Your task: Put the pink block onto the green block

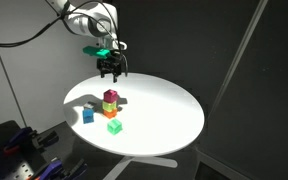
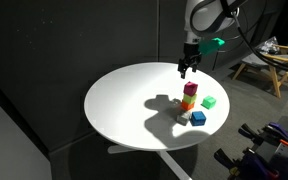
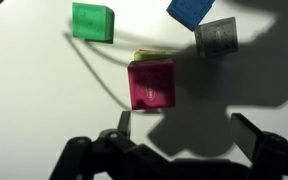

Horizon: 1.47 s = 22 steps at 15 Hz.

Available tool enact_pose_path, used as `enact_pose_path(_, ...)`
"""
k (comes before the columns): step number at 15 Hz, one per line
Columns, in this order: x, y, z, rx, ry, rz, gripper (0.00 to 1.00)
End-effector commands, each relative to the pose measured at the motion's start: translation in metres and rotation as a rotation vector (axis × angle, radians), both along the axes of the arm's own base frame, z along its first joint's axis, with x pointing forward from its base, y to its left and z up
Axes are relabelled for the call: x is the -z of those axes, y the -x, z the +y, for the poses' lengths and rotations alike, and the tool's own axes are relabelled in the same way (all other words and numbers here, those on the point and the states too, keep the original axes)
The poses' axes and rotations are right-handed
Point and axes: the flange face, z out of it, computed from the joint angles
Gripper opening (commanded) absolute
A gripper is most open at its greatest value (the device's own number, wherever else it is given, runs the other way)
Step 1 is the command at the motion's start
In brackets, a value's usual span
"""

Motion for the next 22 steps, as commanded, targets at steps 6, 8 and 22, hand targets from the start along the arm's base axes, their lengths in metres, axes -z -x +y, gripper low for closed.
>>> enact_pose_path(6, 0.03, -0.007, -0.012, -0.029, 0.018, -0.043, 1.0)
enact_pose_path(8, 0.036, -0.006, -0.017, -0.025, 0.021, -0.045, 1.0)
enact_pose_path(22, 0.051, 0.01, -0.032, -0.035, 0.025, -0.02, 1.0)
